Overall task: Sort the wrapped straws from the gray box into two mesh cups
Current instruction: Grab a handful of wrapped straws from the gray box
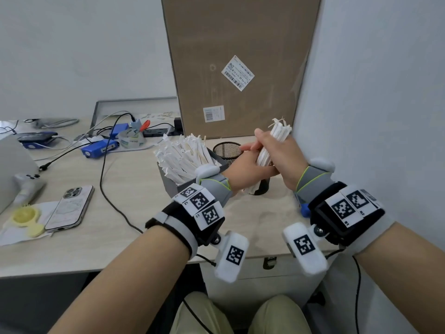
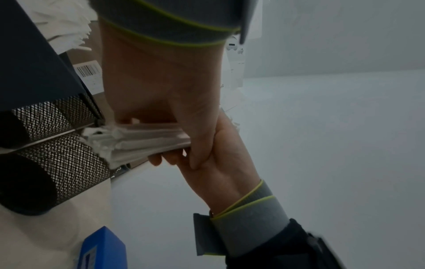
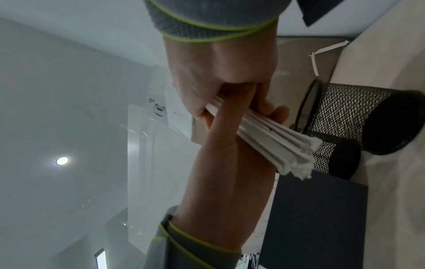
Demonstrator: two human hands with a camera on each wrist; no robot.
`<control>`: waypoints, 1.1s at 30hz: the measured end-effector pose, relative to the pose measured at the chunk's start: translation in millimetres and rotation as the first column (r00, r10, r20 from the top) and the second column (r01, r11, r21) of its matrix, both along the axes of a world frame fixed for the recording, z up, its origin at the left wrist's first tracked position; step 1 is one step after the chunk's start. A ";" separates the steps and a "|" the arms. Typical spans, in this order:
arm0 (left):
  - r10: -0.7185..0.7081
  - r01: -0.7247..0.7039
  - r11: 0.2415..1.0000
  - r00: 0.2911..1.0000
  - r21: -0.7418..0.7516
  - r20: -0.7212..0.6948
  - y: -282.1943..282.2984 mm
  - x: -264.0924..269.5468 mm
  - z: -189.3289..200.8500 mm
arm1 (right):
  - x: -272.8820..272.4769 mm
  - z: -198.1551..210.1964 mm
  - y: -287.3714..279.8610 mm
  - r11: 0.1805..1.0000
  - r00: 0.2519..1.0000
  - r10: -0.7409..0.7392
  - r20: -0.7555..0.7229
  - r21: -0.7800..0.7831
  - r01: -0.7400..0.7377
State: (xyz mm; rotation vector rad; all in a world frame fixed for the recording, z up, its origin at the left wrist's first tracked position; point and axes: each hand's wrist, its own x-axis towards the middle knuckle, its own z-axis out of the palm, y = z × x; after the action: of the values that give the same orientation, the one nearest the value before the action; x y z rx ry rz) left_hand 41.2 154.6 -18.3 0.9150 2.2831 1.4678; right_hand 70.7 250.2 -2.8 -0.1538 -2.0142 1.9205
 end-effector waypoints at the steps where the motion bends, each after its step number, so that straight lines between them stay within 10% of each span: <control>1: -0.012 0.013 0.999 1.000 -0.047 0.014 0.9 -3.7 -3.9 | -0.4 0.6 4.7 0.998 0.999 -0.037 -0.017 -0.044 0.036; 7: 0.367 -0.394 0.919 0.879 -0.032 -0.304 6.4 -25.9 -34.5 | 0.0 3.8 41.1 0.924 0.922 -0.371 -0.113 -0.139 0.355; 15: 0.285 -0.537 0.696 0.816 -0.477 -0.502 36.0 -35.6 -59.7 | 2.5 -4.2 60.3 0.880 0.874 -0.453 -0.174 -0.243 0.408; 24: 0.135 -0.257 0.927 0.909 -0.274 -0.394 29.9 -19.8 -58.6 | -3.8 -12.1 69.0 0.919 0.899 -0.382 -0.213 -0.193 0.344; 33: 0.090 -0.153 0.974 0.938 -0.166 -0.335 15.8 -1.5 -56.7 | -12.7 -52.7 68.3 0.950 0.947 -0.285 0.146 0.176 0.258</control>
State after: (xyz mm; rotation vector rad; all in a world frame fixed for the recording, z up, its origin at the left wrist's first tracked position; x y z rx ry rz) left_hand 39.7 170.4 -75.0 1.0386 2.7079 1.1871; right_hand 58.0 318.5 -55.4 -0.5444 -2.1121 1.6205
